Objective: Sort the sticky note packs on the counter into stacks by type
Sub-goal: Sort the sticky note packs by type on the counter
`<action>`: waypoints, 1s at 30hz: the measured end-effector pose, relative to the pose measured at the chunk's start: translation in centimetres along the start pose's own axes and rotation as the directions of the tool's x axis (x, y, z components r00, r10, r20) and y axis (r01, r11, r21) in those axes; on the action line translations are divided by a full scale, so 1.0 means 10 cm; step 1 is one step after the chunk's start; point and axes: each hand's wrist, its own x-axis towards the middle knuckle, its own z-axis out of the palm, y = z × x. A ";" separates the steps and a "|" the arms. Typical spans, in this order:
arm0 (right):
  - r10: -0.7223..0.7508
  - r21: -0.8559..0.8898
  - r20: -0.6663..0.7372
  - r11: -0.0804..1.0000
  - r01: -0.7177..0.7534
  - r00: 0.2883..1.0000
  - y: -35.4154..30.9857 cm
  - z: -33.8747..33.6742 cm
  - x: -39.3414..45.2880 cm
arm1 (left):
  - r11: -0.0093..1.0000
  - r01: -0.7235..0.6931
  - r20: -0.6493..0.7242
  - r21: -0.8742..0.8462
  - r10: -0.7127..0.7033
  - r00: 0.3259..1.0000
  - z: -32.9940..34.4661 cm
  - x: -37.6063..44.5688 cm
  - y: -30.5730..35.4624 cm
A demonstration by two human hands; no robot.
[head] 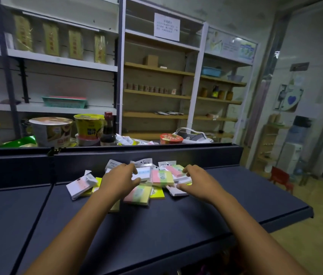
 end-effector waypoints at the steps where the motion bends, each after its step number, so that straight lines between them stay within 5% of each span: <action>1: -0.008 0.010 0.002 1.000 0.008 1.000 0.04 0.02 0.08 | 1.000 0.019 -0.001 0.003 -0.019 1.000 0.04 0.06 0.00; 17: -0.284 0.101 0.019 0.955 0.280 0.959 0.67 0.32 1.22 | 0.921 0.389 0.001 0.020 -0.389 0.921 0.61 0.66 0.23; 23: -0.300 0.119 0.010 0.948 0.296 0.954 0.83 0.37 1.38 | 0.884 0.408 -0.071 -0.227 -0.433 0.899 0.71 0.63 0.23; 27: -0.307 0.132 0.004 0.944 0.303 0.952 0.87 0.36 1.42 | 0.857 0.268 -0.172 -0.441 -0.374 0.911 0.66 0.59 0.27; 30: -0.298 0.143 -0.013 0.944 0.297 0.955 0.90 0.34 1.45 | 0.726 0.153 -0.207 -0.671 -0.382 0.901 0.62 0.56 0.30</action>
